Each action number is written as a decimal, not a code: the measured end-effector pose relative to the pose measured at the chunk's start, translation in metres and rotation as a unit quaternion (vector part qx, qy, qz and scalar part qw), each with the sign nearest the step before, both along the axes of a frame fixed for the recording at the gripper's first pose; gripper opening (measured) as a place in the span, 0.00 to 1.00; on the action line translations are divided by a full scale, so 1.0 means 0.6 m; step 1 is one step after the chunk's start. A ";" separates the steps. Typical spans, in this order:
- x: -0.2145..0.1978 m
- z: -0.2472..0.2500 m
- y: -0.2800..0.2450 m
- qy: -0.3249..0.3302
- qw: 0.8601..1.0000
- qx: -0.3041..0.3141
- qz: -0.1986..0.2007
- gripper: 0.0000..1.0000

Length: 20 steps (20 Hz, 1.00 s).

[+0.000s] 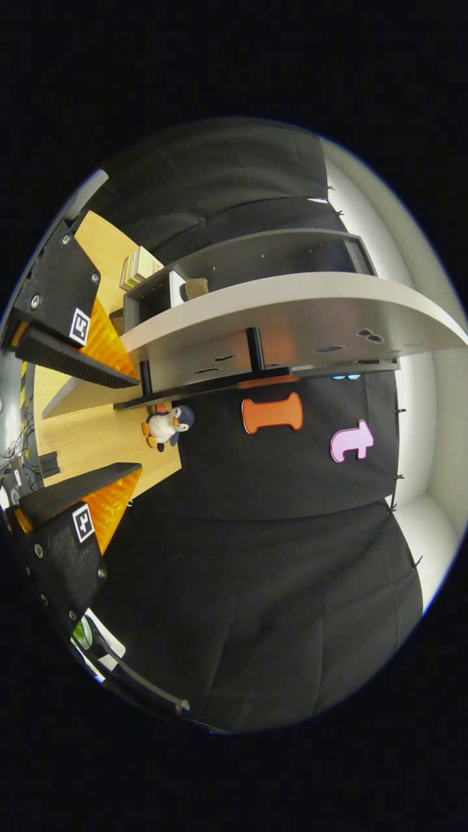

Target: Open the shoe cabinet door, grab the shoes and put them into the shoe cabinet, then close the shoe cabinet door.

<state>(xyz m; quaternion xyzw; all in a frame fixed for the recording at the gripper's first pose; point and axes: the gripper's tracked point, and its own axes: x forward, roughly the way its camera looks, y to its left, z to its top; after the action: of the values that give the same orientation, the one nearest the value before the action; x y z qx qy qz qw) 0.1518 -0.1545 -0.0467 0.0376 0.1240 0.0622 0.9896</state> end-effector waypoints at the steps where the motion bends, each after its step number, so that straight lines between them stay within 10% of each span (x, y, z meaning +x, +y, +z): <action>1: -0.001 0.001 0.002 -0.005 1.000 -0.006 0.000 0.74; 20: -0.014 -0.001 0.142 -0.043 0.993 0.005 0.106 0.73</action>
<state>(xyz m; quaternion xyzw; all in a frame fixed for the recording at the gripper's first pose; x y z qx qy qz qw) 0.1436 -0.0694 -0.0471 0.0263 0.0846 0.1689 0.9816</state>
